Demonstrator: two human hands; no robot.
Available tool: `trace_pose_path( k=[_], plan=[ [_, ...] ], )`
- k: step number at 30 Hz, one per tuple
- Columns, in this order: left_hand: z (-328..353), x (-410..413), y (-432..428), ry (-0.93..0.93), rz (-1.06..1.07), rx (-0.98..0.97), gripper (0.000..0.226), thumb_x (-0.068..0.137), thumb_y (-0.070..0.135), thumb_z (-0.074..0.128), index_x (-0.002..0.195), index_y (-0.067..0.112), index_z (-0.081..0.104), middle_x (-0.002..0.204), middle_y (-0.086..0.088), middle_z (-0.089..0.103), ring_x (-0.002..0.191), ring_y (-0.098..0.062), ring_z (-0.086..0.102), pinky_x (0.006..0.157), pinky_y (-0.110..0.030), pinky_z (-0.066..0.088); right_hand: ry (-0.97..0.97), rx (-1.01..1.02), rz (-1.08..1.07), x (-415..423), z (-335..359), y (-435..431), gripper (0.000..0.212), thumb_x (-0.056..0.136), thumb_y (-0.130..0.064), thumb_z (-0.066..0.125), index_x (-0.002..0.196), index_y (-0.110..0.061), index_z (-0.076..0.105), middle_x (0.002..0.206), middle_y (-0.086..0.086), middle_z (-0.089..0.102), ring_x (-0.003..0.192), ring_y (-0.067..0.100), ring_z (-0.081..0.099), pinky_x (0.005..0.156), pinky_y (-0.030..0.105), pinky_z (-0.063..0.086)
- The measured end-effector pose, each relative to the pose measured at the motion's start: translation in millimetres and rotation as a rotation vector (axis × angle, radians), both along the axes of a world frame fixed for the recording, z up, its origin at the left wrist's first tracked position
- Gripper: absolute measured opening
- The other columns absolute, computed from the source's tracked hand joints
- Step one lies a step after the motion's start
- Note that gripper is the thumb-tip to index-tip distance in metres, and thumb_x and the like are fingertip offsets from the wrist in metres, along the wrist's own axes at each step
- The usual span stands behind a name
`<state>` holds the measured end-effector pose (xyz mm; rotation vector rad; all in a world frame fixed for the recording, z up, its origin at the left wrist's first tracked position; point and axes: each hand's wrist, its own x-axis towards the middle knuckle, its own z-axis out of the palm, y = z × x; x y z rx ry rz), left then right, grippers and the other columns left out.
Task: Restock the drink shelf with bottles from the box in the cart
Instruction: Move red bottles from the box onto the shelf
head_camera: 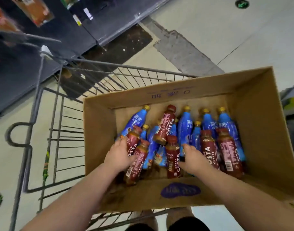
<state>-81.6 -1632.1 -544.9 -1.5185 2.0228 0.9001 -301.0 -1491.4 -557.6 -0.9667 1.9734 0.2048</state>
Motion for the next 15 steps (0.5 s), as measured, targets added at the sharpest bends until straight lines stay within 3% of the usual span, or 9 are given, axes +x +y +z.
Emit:
trace_pose_path(
  k=[7,15],
  plan=[
    [-39,4,-16,0.056,0.119,0.09,0.093,0.073,0.038,0.076,0.146,0.015,0.023,0.14,-0.011,0.038,0.127,-0.029,0.043,0.106,-0.042,0.037,-0.07,-0.024,-0.326,26,-30,0,0.077,0.08,-0.032,0.071,0.139,-0.015,0.026,0.137,0.012,0.041,0.118,0.031,0.051,0.095,0.044,0.046],
    [-66,7,-17,0.068,0.237,0.067,0.093,0.068,0.045,0.078,0.141,0.019,0.028,0.132,-0.008,0.037,0.119,-0.028,0.047,0.098,-0.042,0.04,-0.048,-0.118,-0.579,43,-53,-1,0.083,0.075,-0.029,0.077,0.14,-0.012,0.027,0.138,0.013,0.038,0.119,0.032,0.049,0.098,0.045,0.044]
  ],
)
